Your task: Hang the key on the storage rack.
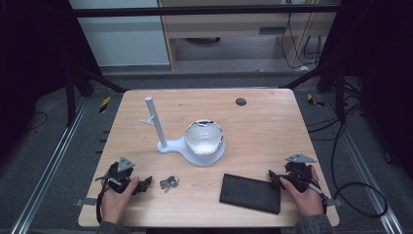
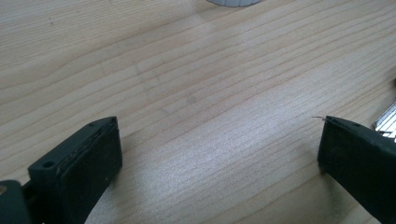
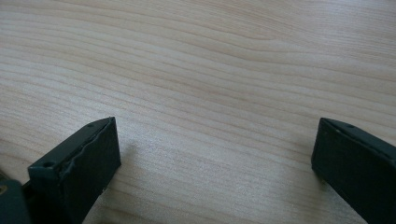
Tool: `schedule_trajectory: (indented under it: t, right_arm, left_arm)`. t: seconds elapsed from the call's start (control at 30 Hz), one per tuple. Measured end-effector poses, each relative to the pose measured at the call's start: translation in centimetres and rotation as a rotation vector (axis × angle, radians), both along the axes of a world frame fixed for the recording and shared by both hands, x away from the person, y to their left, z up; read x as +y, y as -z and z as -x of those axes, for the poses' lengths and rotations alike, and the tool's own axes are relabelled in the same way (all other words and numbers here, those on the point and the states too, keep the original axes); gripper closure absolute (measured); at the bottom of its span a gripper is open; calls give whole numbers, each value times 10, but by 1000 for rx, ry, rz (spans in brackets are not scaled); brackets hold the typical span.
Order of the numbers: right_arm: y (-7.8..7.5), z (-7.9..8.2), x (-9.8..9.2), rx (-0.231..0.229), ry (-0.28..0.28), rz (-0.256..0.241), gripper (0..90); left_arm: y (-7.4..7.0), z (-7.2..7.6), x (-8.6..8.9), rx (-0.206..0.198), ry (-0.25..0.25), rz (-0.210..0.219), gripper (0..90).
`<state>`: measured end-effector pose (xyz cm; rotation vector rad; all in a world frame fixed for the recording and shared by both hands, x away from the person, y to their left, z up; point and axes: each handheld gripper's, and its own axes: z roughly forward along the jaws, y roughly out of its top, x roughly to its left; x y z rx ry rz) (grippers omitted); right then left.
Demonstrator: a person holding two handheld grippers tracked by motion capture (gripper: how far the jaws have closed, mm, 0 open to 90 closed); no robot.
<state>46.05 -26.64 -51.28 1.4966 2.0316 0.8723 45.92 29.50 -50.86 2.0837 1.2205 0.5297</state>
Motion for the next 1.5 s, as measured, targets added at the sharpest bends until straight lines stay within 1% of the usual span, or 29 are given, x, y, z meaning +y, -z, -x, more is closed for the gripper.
schedule_trajectory:
  t: [0.13, 0.2, 0.27, 0.3, 0.37, 0.4, 0.47, 0.5, 0.53, 0.57, 0.6, 0.67, 0.7, 0.73, 0.77, 0.8, 0.83, 0.9, 0.97, 1.03, 1.07, 1.1, 1.17, 1.2, 1.23, 1.27, 1.47, 1.5]
  right_arm:
    - [0, 0, 0, -1, -1, 0, 15]
    - [0, 1, 0, -2, -5, 3, 15]
    - [0, 1, 0, -2, -5, 3, 15]
    - [0, 1, 0, -2, -5, 4, 15]
    - [0, 1, 0, -2, -4, 0, 15]
    - [0, 1, 0, -2, -5, 3, 15]
    - [0, 1, 0, -2, -5, 4, 15]
    - [0, 1, 0, -2, -5, 3, 15]
    - [0, 1, 0, -2, -5, 0, 15]
    - [0, 1, 0, -2, -5, 0, 15]
    - [0, 1, 0, -2, -5, 0, 15]
    - [0, 1, 0, -2, -5, 0, 15]
    - [0, 1, 0, -2, -5, 0, 15]
    - [0, 1, 0, -2, -5, 0, 15]
    - [0, 1, 0, -2, -5, 0, 15]
    - [0, 2, 0, -3, -5, 0, 15]
    - [0, 2, 0, -3, -5, 0, 15]
    - [0, 2, 0, -2, -4, -1, 15]
    - [0, 2, 0, -2, -6, 2, 15]
    - [0, 3, 0, -3, -6, 5, 15]
    - [0, 3, 0, 1, -3, 2, 15]
    - [0, 3, 0, 1, -3, 2, 15]
    - [0, 3, 0, 0, -3, 2, 15]
    - [0, 3, 0, -1, -4, 2, 15]
    - [0, 3, 0, -1, -4, 2, 15]
    - [0, 3, 0, -1, -3, 0, 15]
    - [0, 4, 0, -1, -3, -1, 15]
    - [0, 4, 0, -1, -3, -1, 15]
  left_arm:
    - [0, 0, 0, 0, 0, 1, 0]
    - [0, 0, 1, -1, 0, 10, 0]
    - [0, 0, 1, 1, 5, 6, 0]
    - [0, 0, 1, 1, 15, 0, 0]
    - [0, -1, 2, 1, 12, 10, 0]
    - [0, 0, 1, 2, 10, 0, 0]
    - [-2, 0, 0, 4, 9, -1, 9]
    - [-4, 1, -1, 5, 12, 15, 41]
    - [-10, 2, -4, 6, 13, 15, 69]
    - [-10, 2, -4, 6, 13, 15, 66]
    - [-14, 4, -7, 4, 14, -1, 66]
    - [-24, 7, -15, 2, 40, -27, 79]
    - [-28, 8, -19, 12, 50, -29, 79]
    - [-37, 10, -27, 36, 87, -43, 79]
    - [-37, 10, -27, 36, 87, -43, 83]
    - [-41, 11, -31, 49, 96, -48, 89]
    - [-45, 11, -35, 61, 104, -58, 89]
    - [-53, 13, -42, 69, 124, -76, 94]
    - [-58, 14, -49, 86, 145, -97, 103]
    - [-62, 16, -54, 104, 176, -119, 110]
    - [-63, 16, -57, 108, 184, -127, 131]
    - [-65, 17, -60, 109, 184, -141, 131]
    - [-67, 18, -65, 108, 197, -174, 139]
    - [-68, 20, -70, 115, 217, -208, 157]
    - [-68, 20, -70, 115, 217, -208, 158]
    - [-68, 21, -72, 115, 222, -219, 158]
    - [-69, 18, -81, 147, 265, -242, 280]
    - [-69, 18, -83, 155, 275, -241, 305]
